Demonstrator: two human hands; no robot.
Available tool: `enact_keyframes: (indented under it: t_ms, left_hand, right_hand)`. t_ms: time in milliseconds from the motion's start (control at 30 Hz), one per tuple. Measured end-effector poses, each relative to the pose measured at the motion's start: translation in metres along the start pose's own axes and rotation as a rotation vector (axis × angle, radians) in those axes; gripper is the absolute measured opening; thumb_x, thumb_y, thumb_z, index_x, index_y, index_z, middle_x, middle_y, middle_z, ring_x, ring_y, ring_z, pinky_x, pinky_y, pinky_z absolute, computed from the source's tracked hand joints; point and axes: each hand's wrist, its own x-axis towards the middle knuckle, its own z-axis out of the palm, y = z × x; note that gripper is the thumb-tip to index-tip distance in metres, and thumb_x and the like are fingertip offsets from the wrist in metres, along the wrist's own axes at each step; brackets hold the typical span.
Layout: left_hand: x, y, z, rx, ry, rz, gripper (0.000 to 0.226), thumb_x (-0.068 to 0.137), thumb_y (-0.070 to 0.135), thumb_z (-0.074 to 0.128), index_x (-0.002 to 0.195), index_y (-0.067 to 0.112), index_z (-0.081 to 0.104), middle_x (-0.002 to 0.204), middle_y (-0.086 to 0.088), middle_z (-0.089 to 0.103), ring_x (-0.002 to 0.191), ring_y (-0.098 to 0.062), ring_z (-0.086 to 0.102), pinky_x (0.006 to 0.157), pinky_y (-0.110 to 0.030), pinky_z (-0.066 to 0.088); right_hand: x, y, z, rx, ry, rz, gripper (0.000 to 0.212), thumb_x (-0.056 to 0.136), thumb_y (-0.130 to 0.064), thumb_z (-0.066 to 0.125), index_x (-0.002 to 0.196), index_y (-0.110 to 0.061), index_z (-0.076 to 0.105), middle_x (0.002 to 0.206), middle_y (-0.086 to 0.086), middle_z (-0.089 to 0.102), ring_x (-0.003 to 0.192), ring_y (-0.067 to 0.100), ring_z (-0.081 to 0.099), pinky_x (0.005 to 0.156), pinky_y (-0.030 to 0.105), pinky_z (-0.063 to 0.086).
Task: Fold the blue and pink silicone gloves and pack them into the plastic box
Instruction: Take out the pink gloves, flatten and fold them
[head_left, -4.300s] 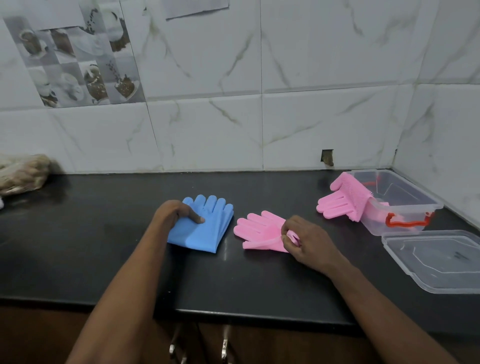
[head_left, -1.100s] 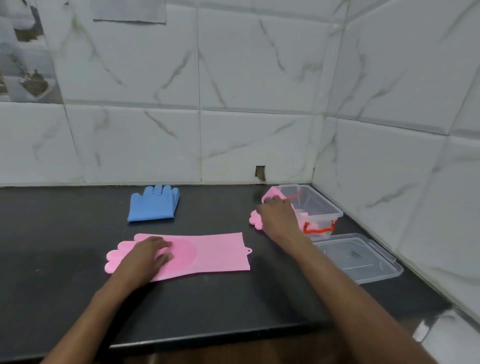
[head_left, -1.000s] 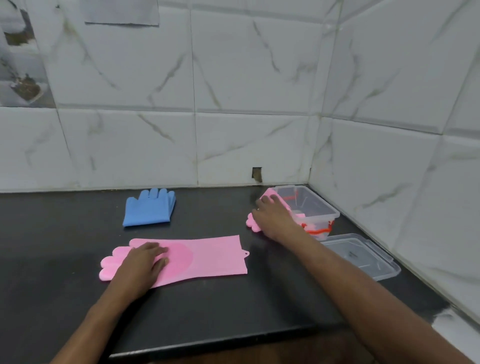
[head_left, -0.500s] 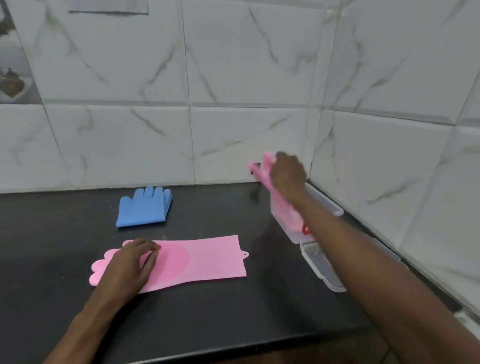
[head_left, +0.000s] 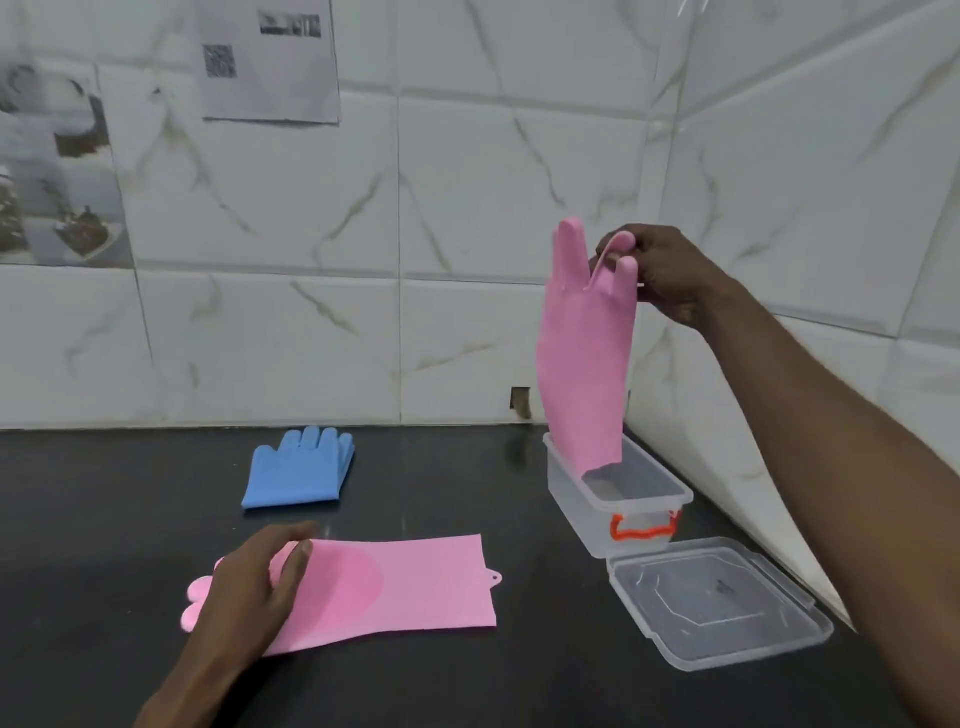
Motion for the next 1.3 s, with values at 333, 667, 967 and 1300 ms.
enact_keyframes:
  t_ms: [333, 667, 967, 1300]
  left_hand:
    - [0.022, 0.048, -0.013, -0.684, -0.192, -0.141, 0.077, 0.073, 0.064, 0.072, 0.139, 0.032, 0.047, 0.134, 0.009, 0.062, 0.127, -0.009, 0.056, 0.111, -0.042, 0.041]
    - [0.073, 0.109, -0.008, -1.244, -0.425, -0.477, 0.038, 0.08, 0.037, 0.077, 0.111, 0.016, 0.073, 0.112, -0.011, 0.072, 0.107, -0.027, 0.068, 0.097, -0.051, 0.05]
    - [0.065, 0.017, -0.015, -1.357, -0.235, -0.882, 0.039, 0.087, -0.012, 0.037, 0.117, 0.005, 0.056, 0.103, -0.016, 0.065, 0.094, -0.028, 0.066, 0.076, -0.04, 0.061]
    - [0.092, -0.016, -0.049, -0.756, -0.423, -0.941, 0.05, 0.082, 0.035, 0.077, 0.119, 0.003, 0.065, 0.088, -0.012, 0.073, 0.08, -0.026, 0.072, 0.066, -0.046, 0.061]
  right_hand:
    - [-0.001, -0.019, 0.079, 0.397, -0.251, -0.045, 0.024, 0.091, -0.005, 0.054, 0.077, -0.015, 0.071, 0.075, 0.004, 0.065, 0.069, 0.016, 0.061, 0.074, 0.032, 0.053]
    - [-0.039, 0.02, 0.242, -0.103, -0.355, 0.04, 0.017, 0.085, -0.01, 0.069, 0.102, -0.005, 0.069, 0.08, 0.003, 0.068, 0.064, 0.011, 0.061, 0.056, 0.024, 0.046]
    - [-0.113, 0.107, 0.216, -0.313, -0.415, 0.301, 0.051, 0.089, -0.059, 0.055, 0.071, -0.012, 0.055, 0.069, 0.0, 0.053, 0.061, 0.015, 0.047, 0.058, 0.027, 0.033]
    - [-0.162, 0.149, 0.228, -0.717, -0.287, 0.431, 0.048, 0.08, -0.042, 0.074, 0.113, -0.01, 0.063, 0.114, 0.012, 0.063, 0.107, 0.03, 0.06, 0.081, 0.034, 0.049]
